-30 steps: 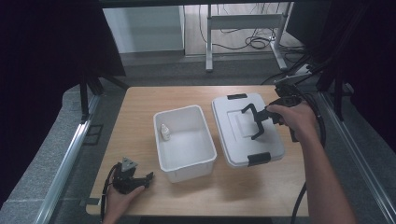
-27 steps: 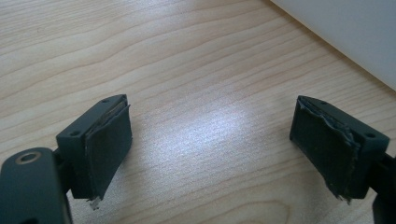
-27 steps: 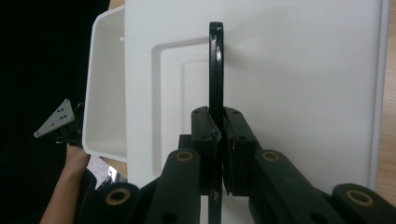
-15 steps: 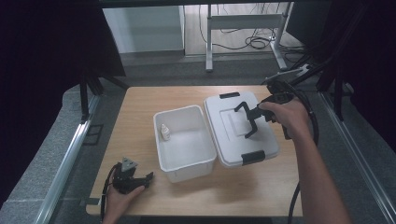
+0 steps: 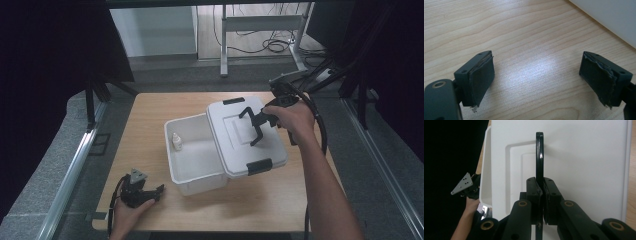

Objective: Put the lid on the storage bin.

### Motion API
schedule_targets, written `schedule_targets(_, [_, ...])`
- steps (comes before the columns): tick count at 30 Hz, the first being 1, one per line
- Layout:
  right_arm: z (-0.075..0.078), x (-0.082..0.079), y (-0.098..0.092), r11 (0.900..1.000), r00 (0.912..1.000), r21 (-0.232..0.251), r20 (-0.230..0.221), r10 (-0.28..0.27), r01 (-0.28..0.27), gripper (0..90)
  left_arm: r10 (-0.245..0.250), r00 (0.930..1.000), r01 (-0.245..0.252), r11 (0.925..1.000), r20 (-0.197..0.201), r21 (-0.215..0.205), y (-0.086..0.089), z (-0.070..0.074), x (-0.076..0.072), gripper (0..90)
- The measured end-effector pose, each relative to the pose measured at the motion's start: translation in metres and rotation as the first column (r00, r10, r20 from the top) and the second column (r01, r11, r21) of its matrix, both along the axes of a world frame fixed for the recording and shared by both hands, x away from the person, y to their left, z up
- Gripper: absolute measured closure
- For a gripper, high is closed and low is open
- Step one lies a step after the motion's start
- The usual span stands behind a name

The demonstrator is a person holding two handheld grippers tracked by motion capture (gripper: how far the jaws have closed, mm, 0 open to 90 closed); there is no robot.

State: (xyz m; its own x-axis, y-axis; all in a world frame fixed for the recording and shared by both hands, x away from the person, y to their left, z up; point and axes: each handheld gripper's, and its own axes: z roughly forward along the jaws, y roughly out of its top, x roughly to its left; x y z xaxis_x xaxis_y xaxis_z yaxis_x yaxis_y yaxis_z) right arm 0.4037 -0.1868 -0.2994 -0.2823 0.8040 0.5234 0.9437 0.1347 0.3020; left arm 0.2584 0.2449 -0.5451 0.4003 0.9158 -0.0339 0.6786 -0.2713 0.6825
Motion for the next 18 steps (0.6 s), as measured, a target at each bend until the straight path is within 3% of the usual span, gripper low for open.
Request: schedule_targets(18, [-0.001, 0.006, 0.032, 1.0, 0.9998, 0.014, -0.008, 0.019, -0.019, 84.9, -0.003, 1.0, 0.003, 1.0, 0.001, 0.002, 0.0, 0.0, 0.0, 12.6])
